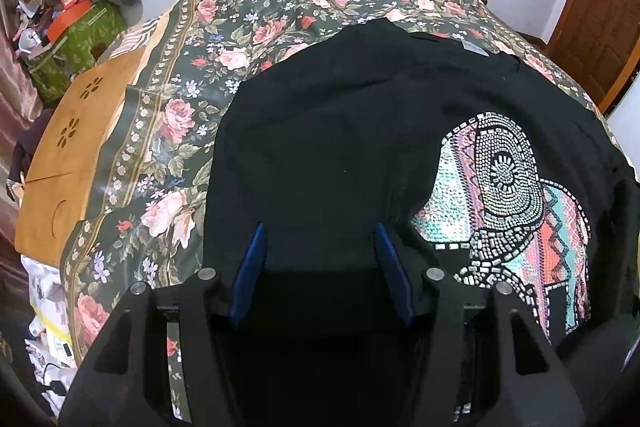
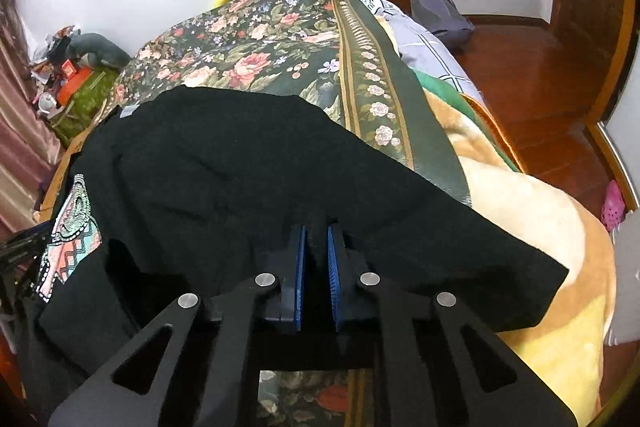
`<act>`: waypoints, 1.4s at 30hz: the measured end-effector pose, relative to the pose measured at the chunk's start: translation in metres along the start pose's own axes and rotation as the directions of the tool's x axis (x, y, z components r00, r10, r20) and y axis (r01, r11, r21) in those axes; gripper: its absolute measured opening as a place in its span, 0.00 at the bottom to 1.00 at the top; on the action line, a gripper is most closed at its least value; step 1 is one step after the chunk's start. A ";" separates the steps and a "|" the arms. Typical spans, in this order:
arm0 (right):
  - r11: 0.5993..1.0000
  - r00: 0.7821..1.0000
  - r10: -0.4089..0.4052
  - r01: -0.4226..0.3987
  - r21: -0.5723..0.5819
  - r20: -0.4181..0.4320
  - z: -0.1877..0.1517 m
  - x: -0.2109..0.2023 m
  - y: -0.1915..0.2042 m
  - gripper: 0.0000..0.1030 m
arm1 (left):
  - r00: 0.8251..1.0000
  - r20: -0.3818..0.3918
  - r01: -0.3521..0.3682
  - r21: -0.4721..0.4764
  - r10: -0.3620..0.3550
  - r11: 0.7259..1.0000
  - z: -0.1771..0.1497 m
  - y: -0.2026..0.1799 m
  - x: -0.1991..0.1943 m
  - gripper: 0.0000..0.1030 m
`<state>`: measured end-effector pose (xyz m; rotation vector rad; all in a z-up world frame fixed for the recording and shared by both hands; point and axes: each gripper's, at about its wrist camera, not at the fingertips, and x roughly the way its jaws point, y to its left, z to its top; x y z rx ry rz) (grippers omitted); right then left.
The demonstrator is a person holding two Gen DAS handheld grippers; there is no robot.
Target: Fold small clothes
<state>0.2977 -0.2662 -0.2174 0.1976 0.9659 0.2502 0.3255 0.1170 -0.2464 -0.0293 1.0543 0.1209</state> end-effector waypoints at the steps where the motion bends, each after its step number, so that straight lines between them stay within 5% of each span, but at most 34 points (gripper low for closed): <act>1: 1.000 1.000 -0.007 0.007 -0.010 0.011 0.003 -0.003 0.001 0.08 | 1.000 -0.002 0.002 0.000 -0.002 1.000 -0.001 0.000 -0.003 0.55; 10: 0.995 0.983 0.043 -0.027 -0.093 0.180 0.052 -0.068 0.029 0.06 | 1.000 0.025 0.015 0.007 -0.015 1.000 -0.016 0.006 -0.042 0.58; 21: 0.948 0.940 0.190 -0.101 -0.302 0.284 0.110 -0.092 0.129 0.06 | 0.996 0.083 -0.025 0.005 0.025 1.000 -0.039 0.031 -0.081 0.64; 29: 0.842 0.936 0.344 -0.276 -0.463 0.068 0.076 -0.030 0.207 0.06 | 0.996 0.074 -0.048 -0.044 0.051 0.998 -0.049 0.057 -0.080 0.64; 36: 0.791 0.937 0.269 -0.347 -0.504 -0.222 0.020 0.034 0.228 0.11 | 0.997 0.054 -0.051 -0.066 0.054 0.997 -0.052 0.069 -0.074 0.64; 39: 0.777 0.931 0.236 -0.353 -0.521 -0.278 0.011 0.035 0.224 0.25 | 0.998 0.047 -0.045 -0.074 0.048 0.996 -0.047 0.073 -0.069 0.65; 42: 0.785 0.941 0.244 -0.333 -0.522 -0.234 0.020 0.020 0.206 0.42 | 0.999 0.043 -0.029 -0.093 0.033 0.995 -0.037 0.077 -0.062 0.65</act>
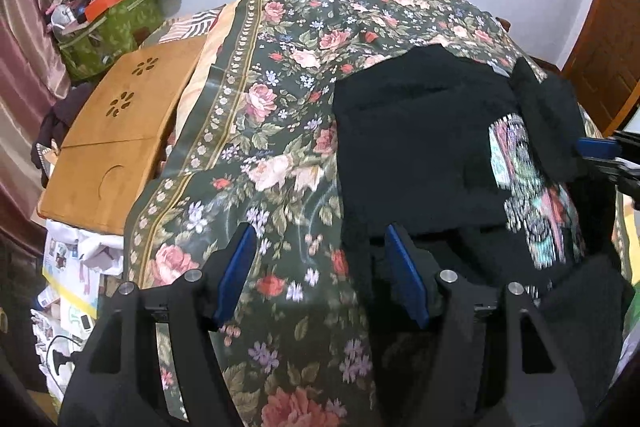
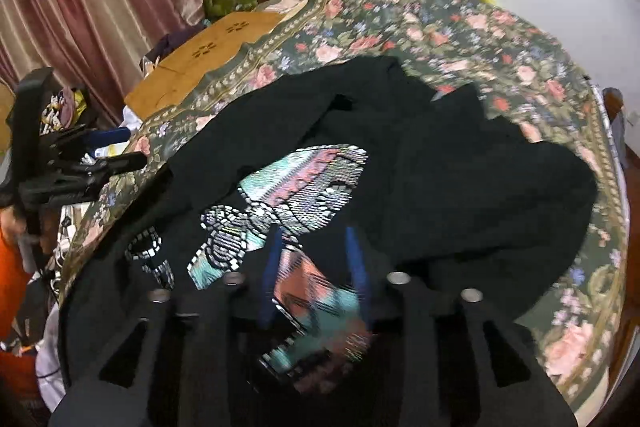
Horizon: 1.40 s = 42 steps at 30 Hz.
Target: Fold small clothes
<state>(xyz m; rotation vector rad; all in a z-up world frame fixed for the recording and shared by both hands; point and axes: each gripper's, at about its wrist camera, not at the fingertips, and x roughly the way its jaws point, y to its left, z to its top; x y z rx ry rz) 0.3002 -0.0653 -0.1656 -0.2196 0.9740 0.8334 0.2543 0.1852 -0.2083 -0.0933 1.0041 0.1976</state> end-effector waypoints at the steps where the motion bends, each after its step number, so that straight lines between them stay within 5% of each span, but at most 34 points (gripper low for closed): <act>1: 1.000 1.000 -0.010 0.009 0.015 0.025 -0.001 -0.009 -0.007 0.48 | 1.000 -0.002 0.006 -0.009 -0.006 1.000 0.006 0.001 0.005 0.65; 7: 0.973 0.987 -0.130 0.108 0.204 0.099 -0.005 -0.041 -0.073 0.56 | 0.998 -0.049 0.045 -0.060 -0.048 0.997 0.037 0.006 0.043 0.66; 11: 0.920 0.981 -0.189 0.159 0.359 0.050 -0.014 -0.023 -0.121 0.56 | 0.989 -0.111 0.085 -0.099 -0.096 0.991 0.055 0.002 0.082 0.66; 16: 0.891 0.986 -0.166 0.146 0.430 0.008 -0.016 0.013 -0.145 0.56 | 0.975 -0.130 0.164 -0.143 -0.183 0.976 0.072 -0.004 0.110 0.61; 17: 0.894 0.983 -0.181 0.152 0.420 0.029 -0.014 0.016 -0.143 0.53 | 0.970 -0.122 0.192 -0.151 -0.211 0.970 0.076 -0.005 0.113 0.49; 19: 0.915 0.983 -0.173 0.139 0.379 0.058 -0.007 0.021 -0.139 0.17 | 0.958 -0.116 0.244 -0.151 -0.262 0.958 0.083 -0.009 0.116 0.33; 21: 0.929 0.987 -0.150 0.120 0.350 0.060 0.004 0.030 -0.136 0.06 | 0.963 -0.104 0.233 -0.131 -0.247 0.964 0.090 -0.016 0.118 0.26; 25: 0.948 0.981 -0.186 0.166 0.272 0.051 0.028 0.048 -0.137 0.01 | 0.968 -0.113 0.216 -0.080 -0.224 0.973 0.106 -0.031 0.129 0.19; 31: 0.932 0.977 -0.207 0.181 0.315 0.052 0.037 0.045 -0.157 0.01 | 0.993 -0.113 0.043 -0.010 -0.044 0.999 0.130 -0.046 0.151 0.17; 35: 0.944 0.980 -0.193 0.171 0.282 0.052 0.023 0.016 -0.144 0.06 | 0.995 -0.098 -0.004 0.057 0.010 0.998 0.120 -0.054 0.135 0.21; 37: 0.949 0.981 -0.188 0.169 0.266 0.049 0.015 -0.001 -0.136 0.27 | 0.996 -0.087 -0.015 0.083 0.022 0.996 0.107 -0.055 0.118 0.29; 40: 0.957 0.980 -0.189 0.169 0.237 0.064 -0.003 -0.030 -0.119 0.59 | 0.997 -0.081 0.018 0.086 -0.011 0.996 0.088 -0.052 0.090 0.59; 42: 0.965 0.982 -0.174 0.154 0.212 0.077 -0.019 -0.046 -0.107 0.67 | 0.997 -0.072 0.043 0.070 -0.038 0.997 0.072 -0.048 0.068 0.69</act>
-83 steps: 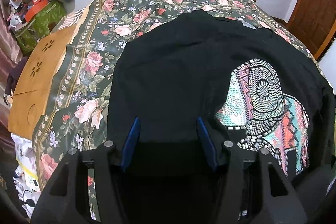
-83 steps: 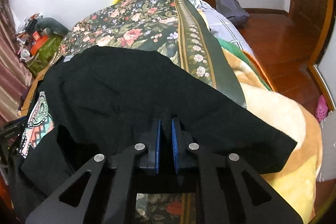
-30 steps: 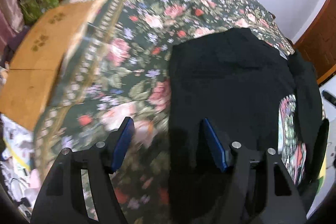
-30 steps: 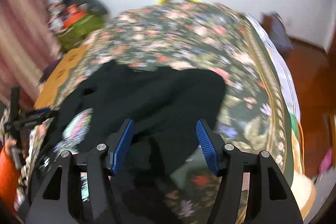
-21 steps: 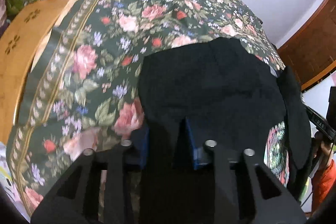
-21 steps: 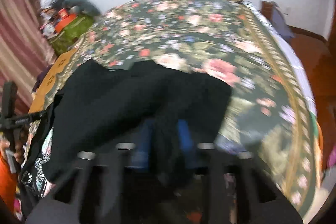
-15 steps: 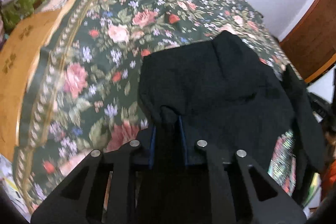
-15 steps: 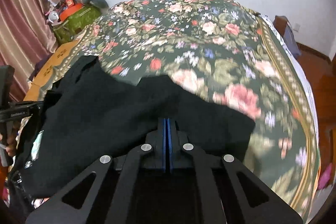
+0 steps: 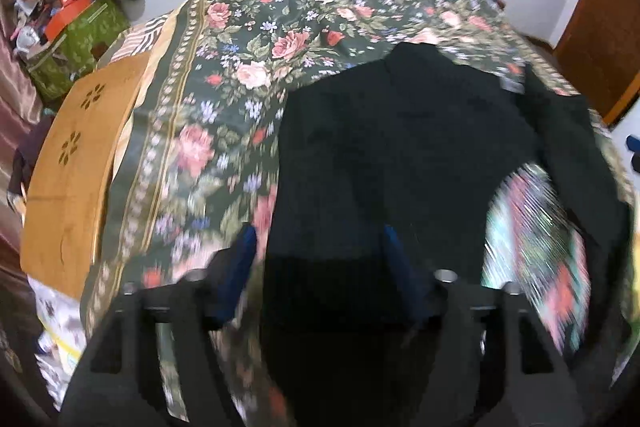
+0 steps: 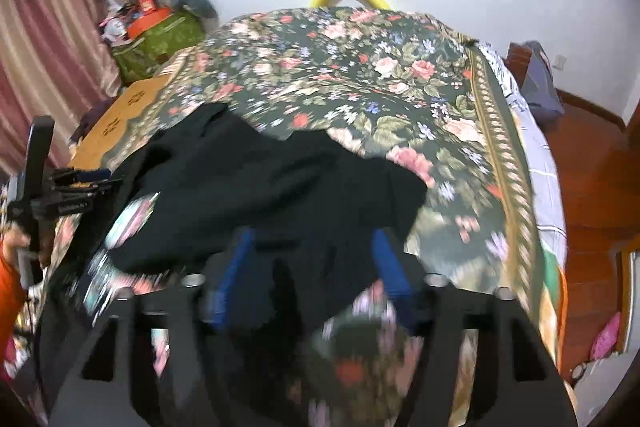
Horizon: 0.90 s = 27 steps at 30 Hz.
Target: Fold small clothes
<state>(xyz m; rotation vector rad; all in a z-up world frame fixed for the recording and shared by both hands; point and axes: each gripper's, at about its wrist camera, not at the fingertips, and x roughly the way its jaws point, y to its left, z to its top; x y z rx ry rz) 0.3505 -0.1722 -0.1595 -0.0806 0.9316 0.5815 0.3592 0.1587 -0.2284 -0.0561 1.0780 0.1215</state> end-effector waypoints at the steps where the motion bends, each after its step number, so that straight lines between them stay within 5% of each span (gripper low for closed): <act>1: 1.000 1.000 0.006 -0.006 -0.005 -0.007 -0.011 -0.008 0.002 0.73 | 1.000 -0.005 0.012 -0.005 -0.012 1.000 -0.010 0.001 -0.010 0.73; 11: 0.995 0.983 0.060 -0.045 0.091 -0.173 -0.103 0.008 -0.005 0.77 | 0.981 -0.125 0.135 -0.130 -0.152 0.982 -0.110 0.003 -0.049 0.79; 17: 0.995 0.986 0.053 -0.039 0.094 -0.156 -0.116 0.019 -0.002 0.70 | 0.969 -0.121 0.195 -0.158 -0.215 0.968 -0.145 -0.003 -0.061 0.76; 19: 0.991 0.983 0.101 -0.086 0.100 -0.154 -0.117 0.017 0.002 0.40 | 0.973 -0.100 0.195 -0.131 -0.208 0.972 -0.151 -0.008 -0.070 0.63; 22: 0.990 0.976 0.127 -0.114 0.081 -0.176 -0.121 0.014 0.010 0.10 | 0.976 -0.077 0.196 -0.117 -0.205 0.974 -0.159 -0.012 -0.082 0.35; 25: 0.987 0.972 0.147 -0.132 0.088 -0.186 -0.127 0.009 0.012 0.07 | 0.980 -0.071 0.180 -0.084 -0.186 0.980 -0.163 -0.014 -0.089 0.04; 27: 0.985 0.970 0.157 -0.141 0.100 -0.185 -0.134 0.003 0.013 0.07 | 0.984 -0.063 0.163 -0.085 -0.169 0.983 -0.163 -0.011 -0.092 0.04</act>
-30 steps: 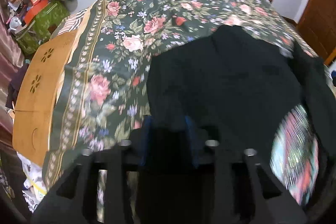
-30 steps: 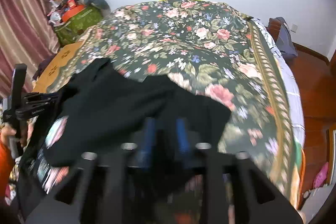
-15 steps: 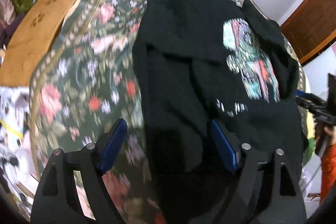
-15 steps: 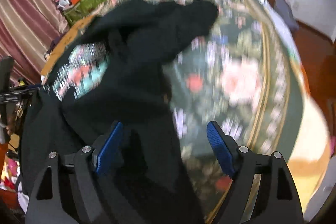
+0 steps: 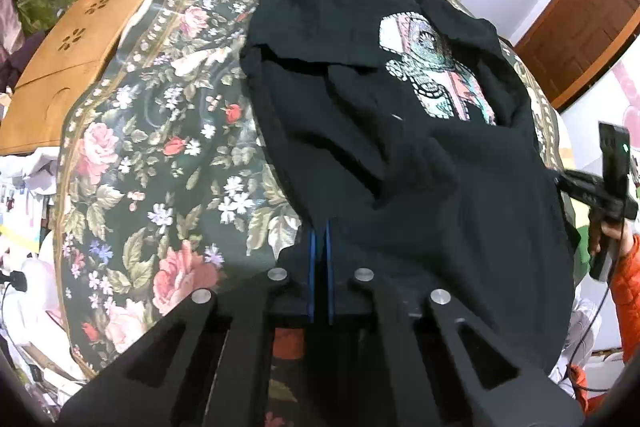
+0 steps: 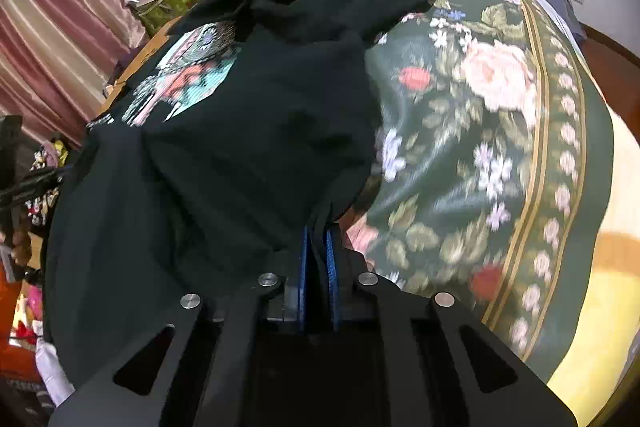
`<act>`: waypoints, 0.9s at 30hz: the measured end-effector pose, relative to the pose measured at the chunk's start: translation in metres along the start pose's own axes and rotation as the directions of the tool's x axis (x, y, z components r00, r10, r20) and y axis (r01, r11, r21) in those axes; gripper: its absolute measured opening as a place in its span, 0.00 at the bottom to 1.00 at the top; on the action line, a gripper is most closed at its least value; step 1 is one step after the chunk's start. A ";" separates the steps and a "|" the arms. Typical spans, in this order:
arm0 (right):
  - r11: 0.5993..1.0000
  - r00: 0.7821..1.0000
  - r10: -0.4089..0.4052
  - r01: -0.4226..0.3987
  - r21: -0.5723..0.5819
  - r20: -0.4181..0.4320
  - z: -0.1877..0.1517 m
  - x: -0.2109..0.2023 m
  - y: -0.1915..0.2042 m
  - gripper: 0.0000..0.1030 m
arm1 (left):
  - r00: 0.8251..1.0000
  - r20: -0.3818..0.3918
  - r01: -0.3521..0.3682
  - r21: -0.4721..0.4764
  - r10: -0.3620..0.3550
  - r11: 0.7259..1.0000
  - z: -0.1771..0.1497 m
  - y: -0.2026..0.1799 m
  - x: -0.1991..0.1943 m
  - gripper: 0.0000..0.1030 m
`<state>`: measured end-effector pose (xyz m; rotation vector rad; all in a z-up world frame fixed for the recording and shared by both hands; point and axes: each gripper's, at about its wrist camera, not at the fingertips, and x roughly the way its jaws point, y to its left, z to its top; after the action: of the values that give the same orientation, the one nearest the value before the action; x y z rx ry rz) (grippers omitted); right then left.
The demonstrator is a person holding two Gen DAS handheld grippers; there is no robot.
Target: Fold small clothes
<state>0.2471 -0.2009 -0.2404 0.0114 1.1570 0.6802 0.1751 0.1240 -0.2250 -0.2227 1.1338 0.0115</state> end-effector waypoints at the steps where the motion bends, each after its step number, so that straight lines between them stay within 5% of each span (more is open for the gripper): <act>1: 1.000 1.000 0.008 -0.008 0.003 -0.002 -0.003 -0.002 0.001 0.06 | 1.000 0.012 -0.018 0.004 0.018 1.000 0.001 0.002 -0.003 0.04; 8: 0.998 0.998 0.048 -0.049 -0.032 -0.042 -0.027 -0.013 0.019 0.06 | 0.990 0.060 -0.129 0.019 0.128 0.991 0.016 0.022 -0.004 0.03; 12: 0.999 0.998 0.039 -0.040 -0.033 -0.039 -0.029 -0.012 0.024 0.07 | 0.986 0.027 -0.166 0.019 0.165 0.986 0.014 0.032 0.010 0.04; 18: 1.000 1.000 0.005 -0.005 -0.019 -0.019 -0.009 -0.022 0.022 0.22 | 0.987 -0.001 -0.160 0.043 0.161 0.986 0.015 0.031 0.006 0.09; 23: 1.000 0.994 -0.022 0.023 -0.009 0.108 0.024 -0.036 0.011 0.39 | 0.990 0.078 -0.123 0.033 0.120 0.992 0.050 0.019 -0.021 0.47; 27: 0.999 0.987 -0.041 0.041 0.004 0.158 0.050 -0.026 0.003 0.39 | 0.991 0.127 -0.063 0.074 0.053 0.995 0.089 -0.012 -0.021 0.53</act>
<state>0.2824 -0.1953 -0.1959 0.0408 1.0026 0.6309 0.2473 0.1307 -0.1686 -0.1180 1.0140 0.0323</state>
